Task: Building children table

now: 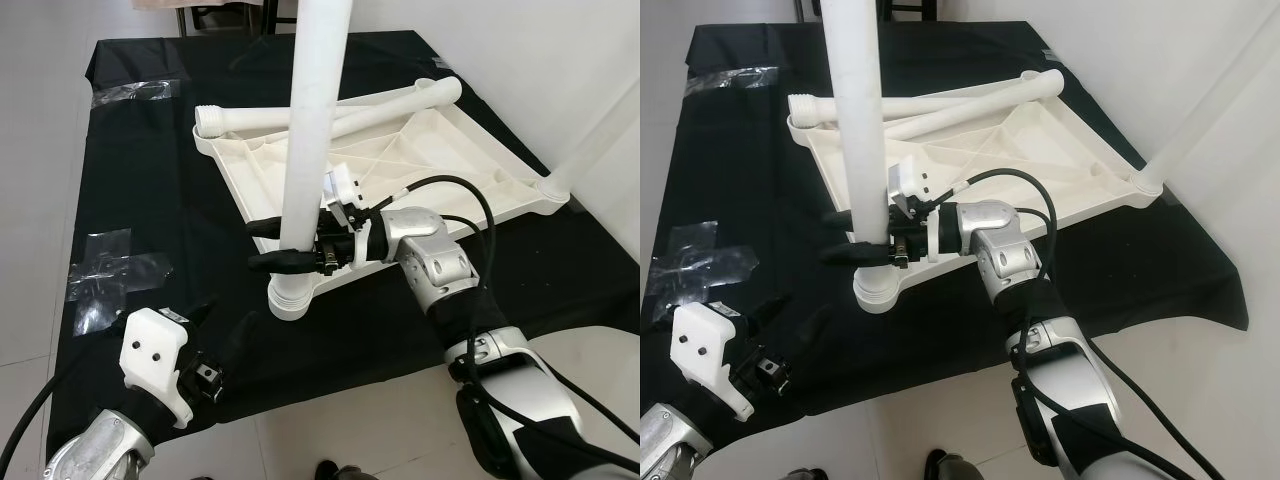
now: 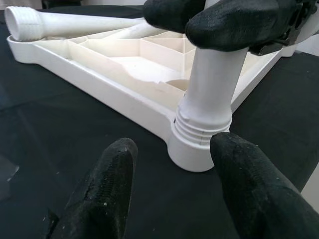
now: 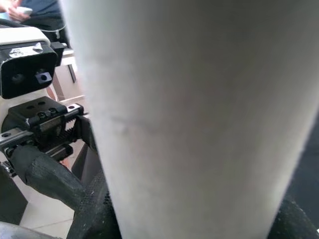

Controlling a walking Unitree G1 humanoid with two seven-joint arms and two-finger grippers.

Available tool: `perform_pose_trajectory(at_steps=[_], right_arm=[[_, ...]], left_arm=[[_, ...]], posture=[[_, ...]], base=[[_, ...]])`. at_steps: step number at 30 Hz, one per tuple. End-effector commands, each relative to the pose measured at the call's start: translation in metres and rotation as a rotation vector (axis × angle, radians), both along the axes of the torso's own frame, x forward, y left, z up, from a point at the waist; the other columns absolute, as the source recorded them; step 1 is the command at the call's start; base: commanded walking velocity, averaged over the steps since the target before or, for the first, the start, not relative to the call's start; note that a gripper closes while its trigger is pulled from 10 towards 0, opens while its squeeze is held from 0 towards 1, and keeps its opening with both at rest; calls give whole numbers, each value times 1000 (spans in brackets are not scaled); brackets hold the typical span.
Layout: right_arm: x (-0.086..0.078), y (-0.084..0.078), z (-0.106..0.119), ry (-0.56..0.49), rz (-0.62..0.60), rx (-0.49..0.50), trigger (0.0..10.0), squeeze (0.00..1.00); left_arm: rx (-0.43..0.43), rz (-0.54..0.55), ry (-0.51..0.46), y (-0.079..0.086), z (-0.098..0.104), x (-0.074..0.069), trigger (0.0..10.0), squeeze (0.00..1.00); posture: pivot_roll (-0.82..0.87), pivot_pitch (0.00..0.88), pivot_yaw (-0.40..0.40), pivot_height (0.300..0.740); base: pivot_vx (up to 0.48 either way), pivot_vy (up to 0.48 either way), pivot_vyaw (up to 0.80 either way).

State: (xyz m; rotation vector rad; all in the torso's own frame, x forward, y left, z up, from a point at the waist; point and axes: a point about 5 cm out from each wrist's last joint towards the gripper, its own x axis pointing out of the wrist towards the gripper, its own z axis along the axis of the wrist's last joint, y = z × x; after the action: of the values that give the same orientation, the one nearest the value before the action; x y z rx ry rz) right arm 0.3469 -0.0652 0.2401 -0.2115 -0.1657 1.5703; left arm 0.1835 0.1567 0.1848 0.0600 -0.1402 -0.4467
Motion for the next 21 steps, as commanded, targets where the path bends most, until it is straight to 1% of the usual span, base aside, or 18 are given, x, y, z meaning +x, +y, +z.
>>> perform_pose_trajectory(at_steps=[1,2,3,4,5,6,7,8,9,11,13,14,15,16,17,18,20,21], right_arm=[[2,-10,-21,39,-82,-51,0,0],[4,-16,-39,80,-265,-79,0,0],[4,-16,-39,80,-265,-79,0,0],[6,-22,-67,164,-660,-98,0,0],[-16,-24,-94,235,-856,-136,0,0],[-16,-24,-94,235,-856,-136,0,0],[-36,-23,-104,261,-968,-142,0,0],[-36,-23,-104,261,-968,-142,0,0],[-44,-21,-105,270,-1001,-135,0,0],[-38,-16,-101,256,-939,-127,0,0],[-38,-16,-101,256,-939,-127,0,0],[-30,-14,-98,250,-934,-119,0,0],[-23,-11,-93,237,-921,-114,4353,0],[-23,-11,-93,237,-921,-114,4353,0],[-16,-8,-87,224,-897,-101,10000,0],[-13,-4,-78,225,-868,-66,10000,525],[-12,-1,-72,228,-848,-44,10000,525],[-12,5,-63,224,-780,-17,10000,1000]], left_arm=[[2,-10,12,-2,-1,-4,10000,0],[1,-12,15,-2,-1,-4,10000,0],[1,-12,15,-2,-1,-4,10000,0],[0,-17,18,-2,-1,-5,10000,0],[1,-19,22,-1,-1,-5,10000,0],[1,-19,22,-1,-1,-5,10000,0],[-3,-25,27,-1,-2,-5,10000,0],[-3,-25,27,-1,-2,-5,10000,0],[-1,-34,33,-1,-3,-5,10000,0],[-5,-49,39,-3,-4,-3,10000,0],[-5,-49,39,-3,-4,-3,10000,0],[-6,-53,38,-4,-4,-3,10000,0],[-6,-48,36,-4,-4,-3,10000,0],[-6,-48,36,-4,-4,-3,10000,0],[-2,-39,35,-2,-4,-3,10000,0],[0,-32,34,-1,-3,-3,10000,0],[2,-28,33,0,-3,-2,10000,0],[3,-27,31,0,-3,-2,10000,0]], posture=[[165,244,-142,740],[160,249,-148,740],[160,249,-148,740],[159,257,-142,740],[162,273,-124,740],[162,273,-124,740],[149,266,-115,740],[149,266,-115,740],[143,253,-109,740],[151,246,-114,740],[151,246,-114,740],[155,242,-115,740],[160,239,-115,740],[160,239,-115,740],[166,236,-117,740],[166,234,-116,740],[166,234,-114,740],[164,230,-114,740]], base=[[0,0,0],[0,0,0],[0,0,0],[0,0,0],[0,0,0],[0,0,0],[0,0,0],[0,0,0],[0,0,0],[0,0,0],[0,0,0],[0,0,0],[0,0,0],[0,0,0],[0,0,0],[0,0,0],[0,0,0],[0,0,0]])
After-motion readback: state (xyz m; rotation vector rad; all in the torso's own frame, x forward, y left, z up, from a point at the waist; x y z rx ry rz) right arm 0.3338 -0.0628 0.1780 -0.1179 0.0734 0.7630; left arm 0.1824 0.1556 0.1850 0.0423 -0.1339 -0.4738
